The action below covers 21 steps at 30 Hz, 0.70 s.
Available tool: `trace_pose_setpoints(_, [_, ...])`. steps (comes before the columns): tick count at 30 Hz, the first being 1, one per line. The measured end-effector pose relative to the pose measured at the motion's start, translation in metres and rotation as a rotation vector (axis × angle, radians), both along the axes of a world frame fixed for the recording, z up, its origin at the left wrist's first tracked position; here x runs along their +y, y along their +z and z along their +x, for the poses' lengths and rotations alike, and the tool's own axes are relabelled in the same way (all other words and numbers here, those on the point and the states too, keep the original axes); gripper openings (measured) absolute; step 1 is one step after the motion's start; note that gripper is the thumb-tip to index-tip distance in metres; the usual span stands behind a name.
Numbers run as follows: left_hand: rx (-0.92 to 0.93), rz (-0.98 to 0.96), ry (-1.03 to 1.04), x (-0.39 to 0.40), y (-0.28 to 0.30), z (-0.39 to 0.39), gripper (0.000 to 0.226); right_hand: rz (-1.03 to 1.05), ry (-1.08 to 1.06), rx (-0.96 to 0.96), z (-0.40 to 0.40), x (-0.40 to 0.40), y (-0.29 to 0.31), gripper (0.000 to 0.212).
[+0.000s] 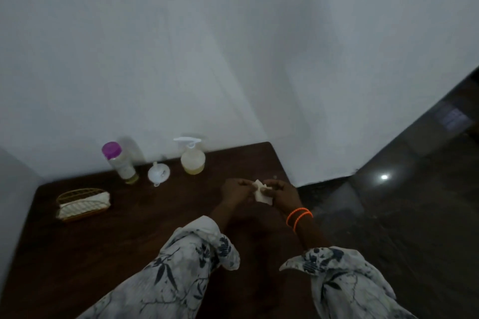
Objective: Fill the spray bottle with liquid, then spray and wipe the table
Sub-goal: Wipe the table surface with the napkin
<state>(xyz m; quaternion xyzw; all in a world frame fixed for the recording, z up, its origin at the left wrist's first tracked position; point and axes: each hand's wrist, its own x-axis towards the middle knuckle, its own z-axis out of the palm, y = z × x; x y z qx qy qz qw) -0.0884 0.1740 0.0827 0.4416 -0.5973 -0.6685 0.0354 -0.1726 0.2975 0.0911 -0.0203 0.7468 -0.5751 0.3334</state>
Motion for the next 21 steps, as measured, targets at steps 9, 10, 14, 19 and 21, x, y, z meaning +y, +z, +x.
trace_pose_setpoints(9, [-0.126,0.13,-0.073,0.106,-0.028,-0.116,0.029,0.12,-0.167,-0.002,-0.088,0.102,-0.03,0.03])
trace_pose_setpoints(10, [-0.119,0.176,-0.1,0.116,-0.03,-0.124,0.034,0.136,-0.174,0.0,-0.094,0.111,-0.032,0.029])
trace_pose_setpoints(14, [-0.186,0.204,-0.187,0.155,-0.042,-0.16,0.036,0.204,-0.184,-0.005,-0.13,0.144,-0.049,0.025])
trace_pose_setpoints(19, [-0.236,0.138,-0.153,0.173,-0.046,-0.211,0.029,0.305,-0.169,0.098,-0.17,0.155,-0.052,0.019])
trace_pose_setpoints(21, [-0.225,0.07,-0.185,0.163,-0.039,-0.228,0.029,0.331,-0.143,0.14,-0.19,0.152,-0.05,0.02])
